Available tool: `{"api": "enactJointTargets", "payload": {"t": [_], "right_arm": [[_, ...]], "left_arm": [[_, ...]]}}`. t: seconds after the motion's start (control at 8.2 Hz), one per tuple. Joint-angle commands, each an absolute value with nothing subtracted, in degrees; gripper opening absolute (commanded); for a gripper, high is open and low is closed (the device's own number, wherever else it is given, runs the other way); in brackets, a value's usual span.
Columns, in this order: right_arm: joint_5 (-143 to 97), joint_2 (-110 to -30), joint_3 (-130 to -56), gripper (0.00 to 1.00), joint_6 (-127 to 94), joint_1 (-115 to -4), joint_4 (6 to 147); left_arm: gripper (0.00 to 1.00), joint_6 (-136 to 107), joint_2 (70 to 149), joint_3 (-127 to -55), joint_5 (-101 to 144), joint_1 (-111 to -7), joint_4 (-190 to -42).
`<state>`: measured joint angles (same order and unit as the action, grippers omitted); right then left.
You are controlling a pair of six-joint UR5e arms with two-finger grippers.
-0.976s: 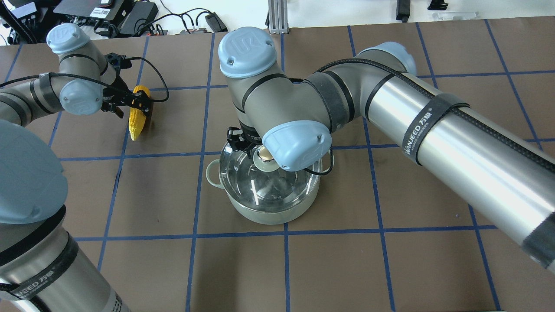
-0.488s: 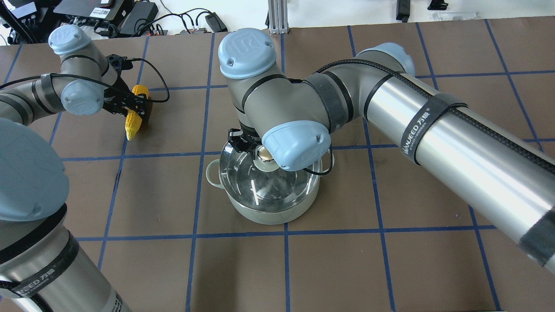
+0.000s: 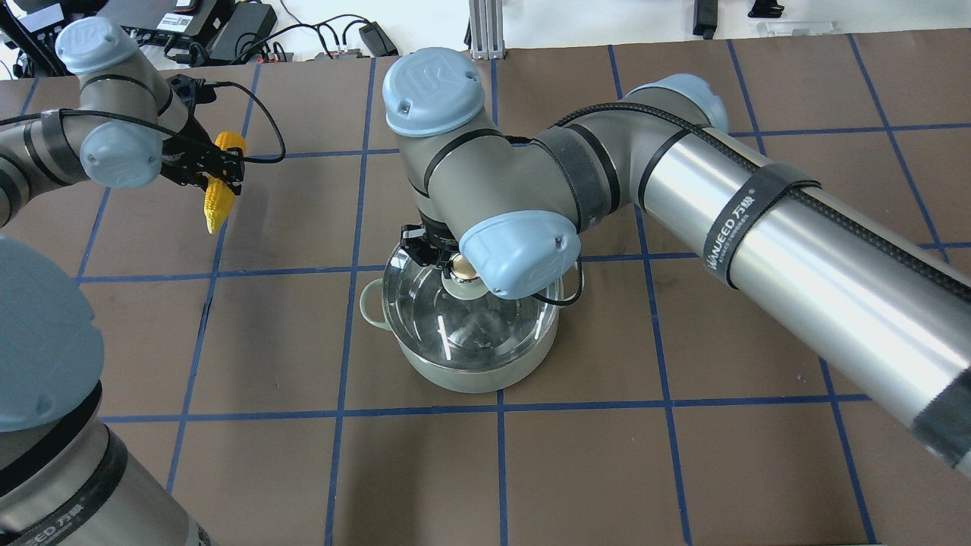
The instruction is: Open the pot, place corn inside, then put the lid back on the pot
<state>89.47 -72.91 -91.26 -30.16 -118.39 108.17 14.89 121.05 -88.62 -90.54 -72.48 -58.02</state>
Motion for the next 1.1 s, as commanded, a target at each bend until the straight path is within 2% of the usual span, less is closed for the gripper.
{"api": "enactJointTargets", "payload": {"t": [0.0, 0.37, 0.73, 0.98], "right_arm": [[89.3, -74.26, -90.01, 0.0, -28.66, -117.69, 107.93], [88.77, -79.96, -87.11, 0.0, -21.06, -111.21, 100.23], [89.56, -85.5, -87.01, 0.0, -4.28, -99.18, 92.05], [90.78, -87.53, -87.01, 0.0, 7.94, -90.22, 88.78]], "left_arm": [[0.0, 9.35, 115.07, -88.59, -90.44, -74.08, -64.49], [0.0, 0.92, 110.23, -88.59, -90.35, -79.09, -68.46], [0.0, -13.82, 102.25, -88.59, -90.09, -89.08, -77.05], [0.0, -20.01, 99.85, -88.86, -90.0, -94.37, -77.52]]}}
